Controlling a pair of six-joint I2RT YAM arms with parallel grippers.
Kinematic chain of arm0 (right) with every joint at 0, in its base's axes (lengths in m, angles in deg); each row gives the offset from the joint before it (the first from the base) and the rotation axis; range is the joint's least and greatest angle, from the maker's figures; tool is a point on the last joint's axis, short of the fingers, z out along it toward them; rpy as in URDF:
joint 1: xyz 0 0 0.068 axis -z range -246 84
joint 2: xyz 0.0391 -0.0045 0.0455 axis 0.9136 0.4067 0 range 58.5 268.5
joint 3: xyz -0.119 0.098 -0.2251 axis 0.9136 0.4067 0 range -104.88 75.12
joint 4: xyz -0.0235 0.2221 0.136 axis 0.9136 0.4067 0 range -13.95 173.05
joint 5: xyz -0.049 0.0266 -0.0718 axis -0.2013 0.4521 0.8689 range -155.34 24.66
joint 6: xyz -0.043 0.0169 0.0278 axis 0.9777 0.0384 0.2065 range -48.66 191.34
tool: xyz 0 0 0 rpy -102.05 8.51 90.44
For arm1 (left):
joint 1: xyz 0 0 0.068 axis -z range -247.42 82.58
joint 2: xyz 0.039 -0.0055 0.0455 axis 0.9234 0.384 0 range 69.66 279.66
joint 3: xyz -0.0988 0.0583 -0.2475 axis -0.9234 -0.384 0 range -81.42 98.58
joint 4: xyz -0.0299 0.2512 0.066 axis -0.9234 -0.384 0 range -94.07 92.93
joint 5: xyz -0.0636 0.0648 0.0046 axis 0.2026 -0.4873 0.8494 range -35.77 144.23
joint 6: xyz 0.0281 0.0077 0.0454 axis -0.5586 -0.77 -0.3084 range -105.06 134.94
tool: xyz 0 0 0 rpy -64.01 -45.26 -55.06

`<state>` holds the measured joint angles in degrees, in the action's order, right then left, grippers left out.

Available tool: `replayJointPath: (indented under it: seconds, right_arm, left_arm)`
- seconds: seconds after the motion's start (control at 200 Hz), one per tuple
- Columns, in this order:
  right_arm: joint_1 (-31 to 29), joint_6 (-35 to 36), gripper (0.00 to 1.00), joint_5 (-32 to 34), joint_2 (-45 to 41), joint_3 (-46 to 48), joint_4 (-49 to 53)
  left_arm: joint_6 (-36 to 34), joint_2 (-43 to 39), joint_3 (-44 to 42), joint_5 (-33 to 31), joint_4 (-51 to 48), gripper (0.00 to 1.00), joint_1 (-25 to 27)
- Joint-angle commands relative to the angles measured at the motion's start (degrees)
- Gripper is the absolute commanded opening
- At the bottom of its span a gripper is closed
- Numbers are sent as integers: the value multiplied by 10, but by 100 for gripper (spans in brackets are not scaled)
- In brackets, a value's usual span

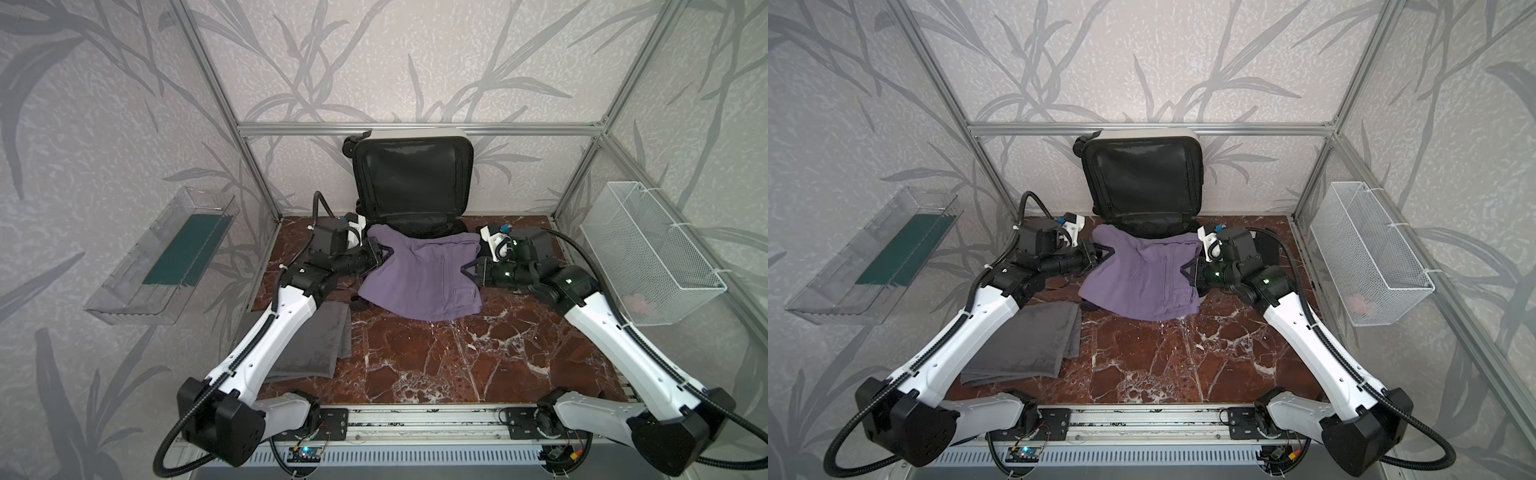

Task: Pack the luggage
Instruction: 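Lift the lavender jeans with both grippers and carry them over the suitcase, then lower the jeans into the suitcase and open both grippers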

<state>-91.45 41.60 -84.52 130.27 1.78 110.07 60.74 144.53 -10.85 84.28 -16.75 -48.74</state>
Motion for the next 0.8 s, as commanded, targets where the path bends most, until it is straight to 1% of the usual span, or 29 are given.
replayJointPath:
  seconds: [0.0,0.17,0.441,0.611,0.797]
  right_arm:
    - [29,24,0,-8,54,-51,-42]
    - [56,25,0,-14,159,-112,-67]
    - [75,41,0,-9,318,-193,-77]
    - [84,58,0,-4,394,-221,-67]
    - [90,74,0,10,450,-236,-61]
  left_arm:
    - [-46,44,41,-11,28,0,-24]
    - [-70,138,82,-13,42,0,-51]
    - [-91,267,141,-11,59,0,-62]
    - [-116,318,160,-22,50,0,-62]
    - [-126,352,166,-28,39,0,-62]
